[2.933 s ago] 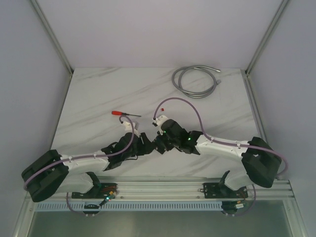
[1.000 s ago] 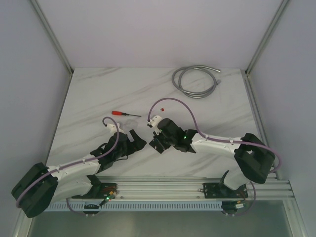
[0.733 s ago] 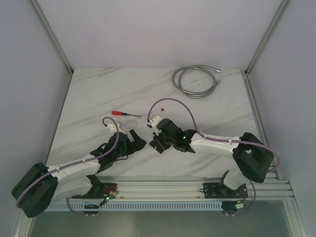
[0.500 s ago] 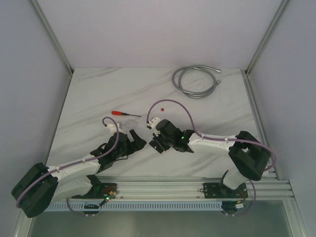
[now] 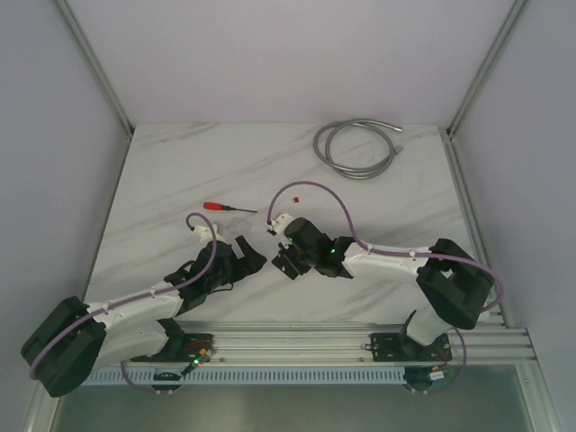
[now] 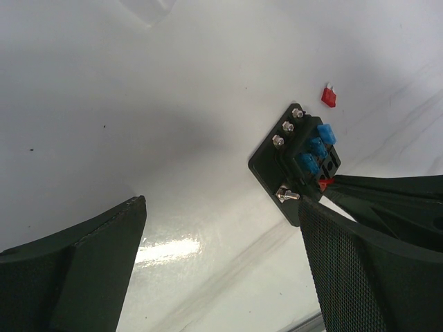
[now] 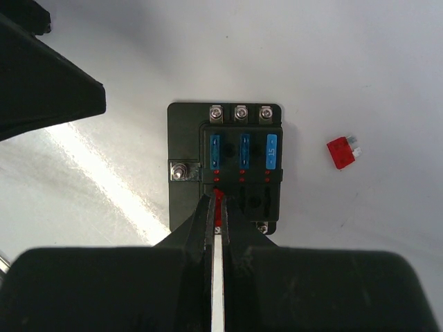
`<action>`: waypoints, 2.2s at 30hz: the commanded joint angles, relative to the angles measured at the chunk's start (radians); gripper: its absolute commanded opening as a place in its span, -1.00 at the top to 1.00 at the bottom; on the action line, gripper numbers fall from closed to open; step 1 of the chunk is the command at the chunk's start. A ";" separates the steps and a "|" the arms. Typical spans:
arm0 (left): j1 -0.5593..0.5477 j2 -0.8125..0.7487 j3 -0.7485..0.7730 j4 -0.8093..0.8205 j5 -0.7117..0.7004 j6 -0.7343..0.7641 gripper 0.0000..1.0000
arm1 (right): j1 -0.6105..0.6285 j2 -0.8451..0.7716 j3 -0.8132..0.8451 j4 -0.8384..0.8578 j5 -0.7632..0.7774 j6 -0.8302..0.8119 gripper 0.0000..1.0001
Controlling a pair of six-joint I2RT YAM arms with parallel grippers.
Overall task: Snap on the fuse box
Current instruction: Install the fuse at the fuse box base.
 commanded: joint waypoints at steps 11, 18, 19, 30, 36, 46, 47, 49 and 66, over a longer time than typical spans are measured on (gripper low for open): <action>0.006 0.000 -0.011 -0.009 0.007 -0.003 -1.00 | 0.027 0.019 0.030 -0.019 0.037 -0.024 0.70; 0.006 0.000 -0.011 -0.009 0.009 -0.003 -1.00 | 0.028 0.017 0.032 -0.022 0.046 -0.023 0.54; 0.005 0.000 -0.010 -0.009 0.009 -0.003 -1.00 | 0.028 0.016 0.032 -0.024 0.047 -0.022 0.52; 0.007 -0.001 -0.009 -0.010 0.009 -0.003 -1.00 | 0.040 0.002 0.043 -0.036 0.035 -0.017 0.52; 0.007 0.001 -0.010 -0.009 0.010 -0.003 -1.00 | 0.041 0.002 0.044 -0.040 0.040 -0.017 0.56; 0.007 0.001 -0.009 -0.010 0.017 -0.003 -1.00 | 0.041 -0.008 0.082 -0.100 0.084 0.067 0.53; 0.007 0.001 -0.009 -0.010 0.020 -0.002 -1.00 | 0.041 -0.013 0.088 -0.111 0.084 0.081 0.50; 0.007 0.005 -0.005 -0.010 0.025 0.000 -1.00 | 0.041 -0.012 0.105 -0.140 0.087 0.106 0.47; 0.009 0.001 -0.006 -0.012 0.031 0.002 -1.00 | 0.041 0.090 0.196 -0.262 0.100 0.167 0.64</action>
